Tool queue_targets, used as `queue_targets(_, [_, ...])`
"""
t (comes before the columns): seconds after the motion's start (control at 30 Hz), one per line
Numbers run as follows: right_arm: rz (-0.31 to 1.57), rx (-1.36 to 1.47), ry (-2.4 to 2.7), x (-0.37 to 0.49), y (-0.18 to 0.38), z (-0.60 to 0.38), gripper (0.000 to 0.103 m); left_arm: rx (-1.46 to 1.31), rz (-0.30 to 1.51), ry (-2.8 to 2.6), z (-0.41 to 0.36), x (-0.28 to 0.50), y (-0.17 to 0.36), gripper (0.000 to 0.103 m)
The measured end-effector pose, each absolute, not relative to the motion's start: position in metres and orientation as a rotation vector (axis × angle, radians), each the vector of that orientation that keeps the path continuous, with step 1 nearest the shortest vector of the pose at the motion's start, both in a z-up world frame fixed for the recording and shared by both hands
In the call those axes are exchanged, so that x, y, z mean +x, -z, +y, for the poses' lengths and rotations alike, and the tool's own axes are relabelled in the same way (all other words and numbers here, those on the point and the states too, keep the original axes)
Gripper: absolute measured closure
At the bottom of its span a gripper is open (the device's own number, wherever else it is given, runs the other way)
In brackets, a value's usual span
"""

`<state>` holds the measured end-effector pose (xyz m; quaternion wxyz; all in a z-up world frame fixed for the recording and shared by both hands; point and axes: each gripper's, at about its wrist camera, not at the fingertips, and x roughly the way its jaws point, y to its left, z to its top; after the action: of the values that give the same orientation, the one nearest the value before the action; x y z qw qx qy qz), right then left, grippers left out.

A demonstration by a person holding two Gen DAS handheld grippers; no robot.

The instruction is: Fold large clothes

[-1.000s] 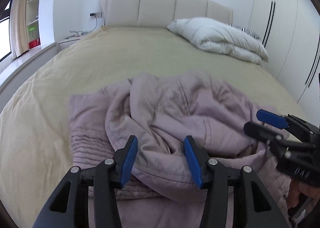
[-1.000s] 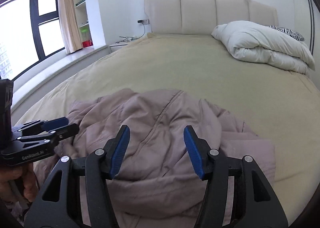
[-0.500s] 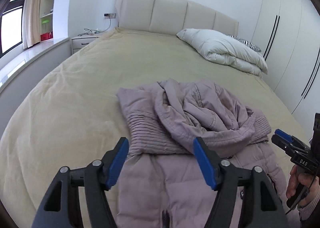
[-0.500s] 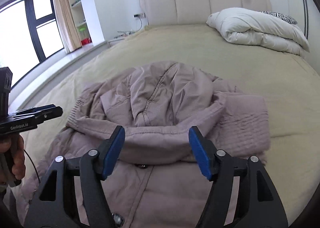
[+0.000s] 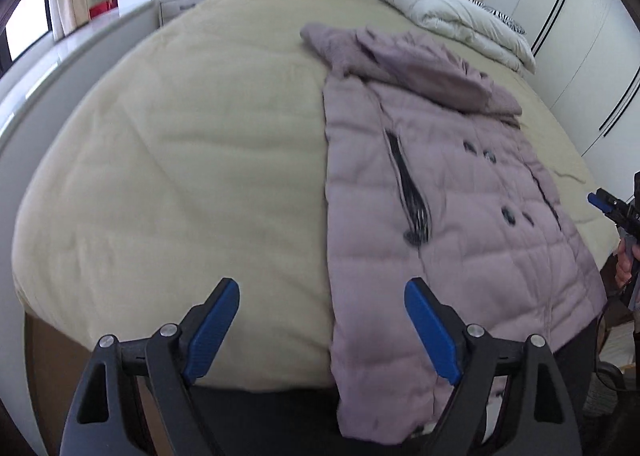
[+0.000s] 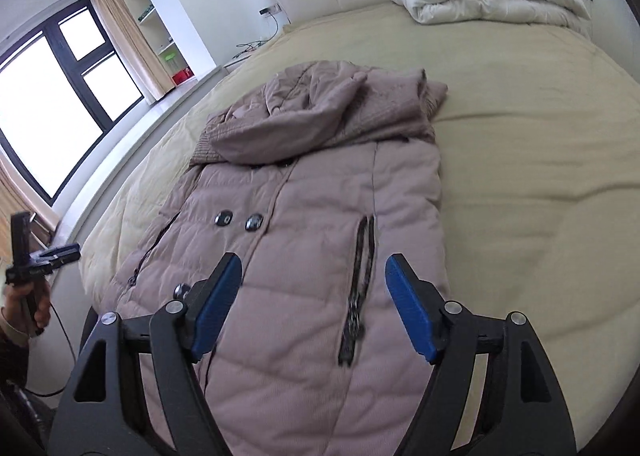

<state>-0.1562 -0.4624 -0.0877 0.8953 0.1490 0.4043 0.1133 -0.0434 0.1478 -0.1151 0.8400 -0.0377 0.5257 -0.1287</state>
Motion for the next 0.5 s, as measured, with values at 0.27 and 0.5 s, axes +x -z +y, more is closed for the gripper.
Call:
queue_targets(0.27, [0.941, 0.457, -0.219, -0.245, 0.122, -0.51, 0.029, -0.189, 1.28, 0.367, 0.136, -0.081, 0.16, 0.017])
queue_targets(0.5, [1.027, 0.533, -0.188, -0.29, 0.158, -0.528, 0.029, -0.254, 1.309, 0.415, 0.131, -0.074, 0.175, 0.017])
